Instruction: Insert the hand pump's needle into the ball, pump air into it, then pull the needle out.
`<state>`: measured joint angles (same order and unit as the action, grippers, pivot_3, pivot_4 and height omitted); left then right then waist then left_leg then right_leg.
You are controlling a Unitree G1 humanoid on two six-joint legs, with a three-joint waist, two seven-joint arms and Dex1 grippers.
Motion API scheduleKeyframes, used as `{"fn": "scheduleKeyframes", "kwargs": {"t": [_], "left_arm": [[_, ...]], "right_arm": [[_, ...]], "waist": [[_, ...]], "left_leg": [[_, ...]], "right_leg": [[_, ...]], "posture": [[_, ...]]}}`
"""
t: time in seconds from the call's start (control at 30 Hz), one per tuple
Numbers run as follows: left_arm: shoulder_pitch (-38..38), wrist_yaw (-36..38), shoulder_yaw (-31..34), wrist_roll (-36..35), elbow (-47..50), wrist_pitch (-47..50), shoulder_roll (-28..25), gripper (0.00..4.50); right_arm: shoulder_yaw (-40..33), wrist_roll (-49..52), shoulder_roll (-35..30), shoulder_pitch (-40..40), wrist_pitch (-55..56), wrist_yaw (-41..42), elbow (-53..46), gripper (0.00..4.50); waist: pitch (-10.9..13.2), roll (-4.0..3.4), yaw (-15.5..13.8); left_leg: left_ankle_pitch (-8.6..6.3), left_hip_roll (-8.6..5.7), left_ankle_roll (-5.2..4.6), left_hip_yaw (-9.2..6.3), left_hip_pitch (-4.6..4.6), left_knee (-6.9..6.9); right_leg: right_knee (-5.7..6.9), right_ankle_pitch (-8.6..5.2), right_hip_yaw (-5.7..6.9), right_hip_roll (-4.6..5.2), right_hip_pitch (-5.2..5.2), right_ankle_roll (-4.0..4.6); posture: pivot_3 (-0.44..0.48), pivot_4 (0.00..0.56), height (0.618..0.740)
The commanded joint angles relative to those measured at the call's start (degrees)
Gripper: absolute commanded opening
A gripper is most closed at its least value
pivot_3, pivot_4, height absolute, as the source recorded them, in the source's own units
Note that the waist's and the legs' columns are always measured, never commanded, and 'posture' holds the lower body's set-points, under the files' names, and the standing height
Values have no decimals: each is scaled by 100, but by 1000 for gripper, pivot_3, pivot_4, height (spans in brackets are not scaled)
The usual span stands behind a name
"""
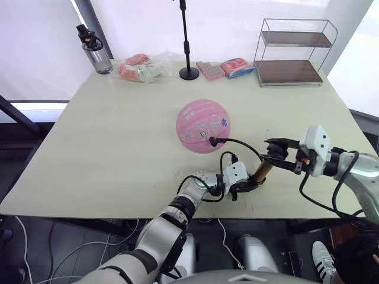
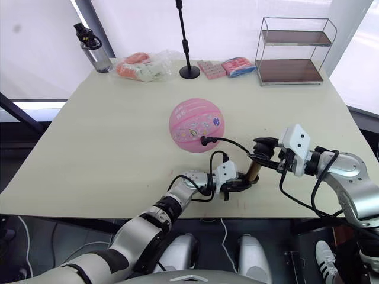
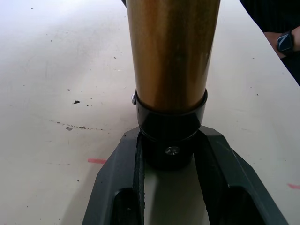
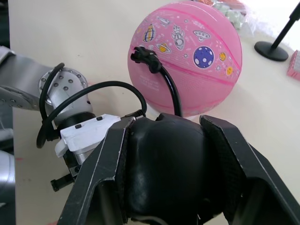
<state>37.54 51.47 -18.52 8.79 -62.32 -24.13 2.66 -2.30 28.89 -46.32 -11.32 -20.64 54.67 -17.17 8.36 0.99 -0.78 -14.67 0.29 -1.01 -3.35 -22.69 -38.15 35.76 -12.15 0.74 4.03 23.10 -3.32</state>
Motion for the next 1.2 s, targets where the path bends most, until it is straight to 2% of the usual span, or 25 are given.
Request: {"fn": "scheduleKeyframes", "kwargs": {"t": [0.03,0.3,0.63,0.9,1.2], "left_arm": [[-225,28,-84,174,-391,206,-130,1068],[-225,51,-100,175,-381,203,-127,1068],[-187,63,-101,178,-408,197,-141,1068],[-207,56,-112,176,-395,188,-135,1068],[-229,40,-116,174,-370,186,-151,1068]], "right_arm": [[-612,535,-315,-321,-478,140,-204,1833],[-1629,1736,-1245,-1297,-1605,418,-200,1833],[-1888,2243,-1678,-2116,-2239,382,71,1833],[-1809,2181,-1676,-2161,-2302,407,102,1833],[-1139,1349,-1036,-823,-1611,256,-255,1833]], "waist": [[15,-4,-5],[43,-16,-8],[52,-21,-5],[57,-27,-6],[38,-7,3]], "left_leg": [[0,-1,0,0,-5,0],[0,-7,0,-5,-17,0],[0,-6,0,1,-17,-1],[0,-6,0,2,-21,-1],[0,-5,0,2,-12,-1]], "right_leg": [[0,0,0,1,3,0],[-1,1,0,5,9,1],[-1,1,-3,6,11,0],[-1,1,-4,6,13,0],[-1,3,-3,3,8,-4]], "posture": [[0,150,731],[0,150,731],[0,150,731],[0,150,731],[0,150,731]]}}
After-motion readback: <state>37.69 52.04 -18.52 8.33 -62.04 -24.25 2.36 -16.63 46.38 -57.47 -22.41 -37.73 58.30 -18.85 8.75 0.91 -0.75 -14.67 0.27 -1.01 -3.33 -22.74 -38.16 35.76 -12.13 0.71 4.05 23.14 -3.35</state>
